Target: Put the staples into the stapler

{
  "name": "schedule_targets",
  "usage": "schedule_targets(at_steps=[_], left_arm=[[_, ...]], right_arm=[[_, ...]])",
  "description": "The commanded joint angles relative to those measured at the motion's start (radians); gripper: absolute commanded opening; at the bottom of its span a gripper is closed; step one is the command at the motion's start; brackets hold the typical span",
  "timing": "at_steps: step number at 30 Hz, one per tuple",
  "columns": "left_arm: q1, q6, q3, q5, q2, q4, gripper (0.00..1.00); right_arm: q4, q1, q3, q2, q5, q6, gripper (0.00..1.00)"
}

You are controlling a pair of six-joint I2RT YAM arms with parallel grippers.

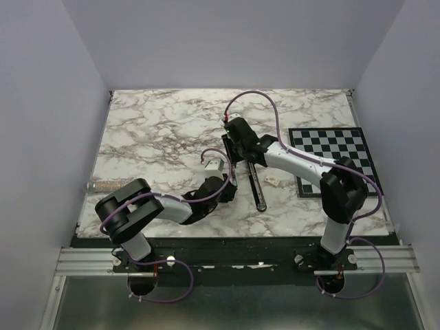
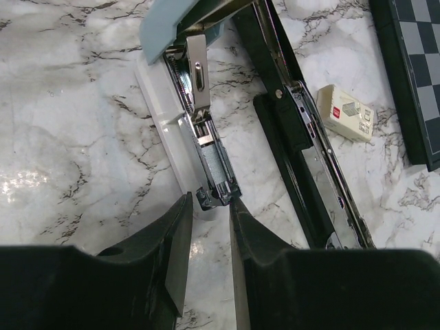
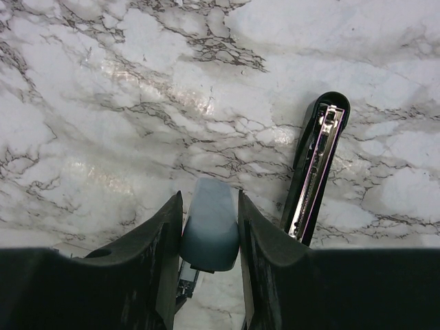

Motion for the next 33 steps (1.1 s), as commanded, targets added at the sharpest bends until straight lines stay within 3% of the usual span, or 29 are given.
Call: schedule_targets(at_steps=[1,24,33], left_arm=[[0.009,-0.044,0.010,-0.078,0.037,-0.063,0.34],[0.010,-0.133,0.016,-0.069,0.064,-0.076,0.34],[0.010,-0.161,-0.022,-0.057,-0.001,-0.042,0.35]], right_arm=[[0.005,0.026,-0.077,-0.038,0.012,0.025,0.05],[0.131,0.157,-0.321,-0.113,0.109,0.087,0.03],[0.147,0.172,-0.356,-0.107,0.123,0.094,0.02]])
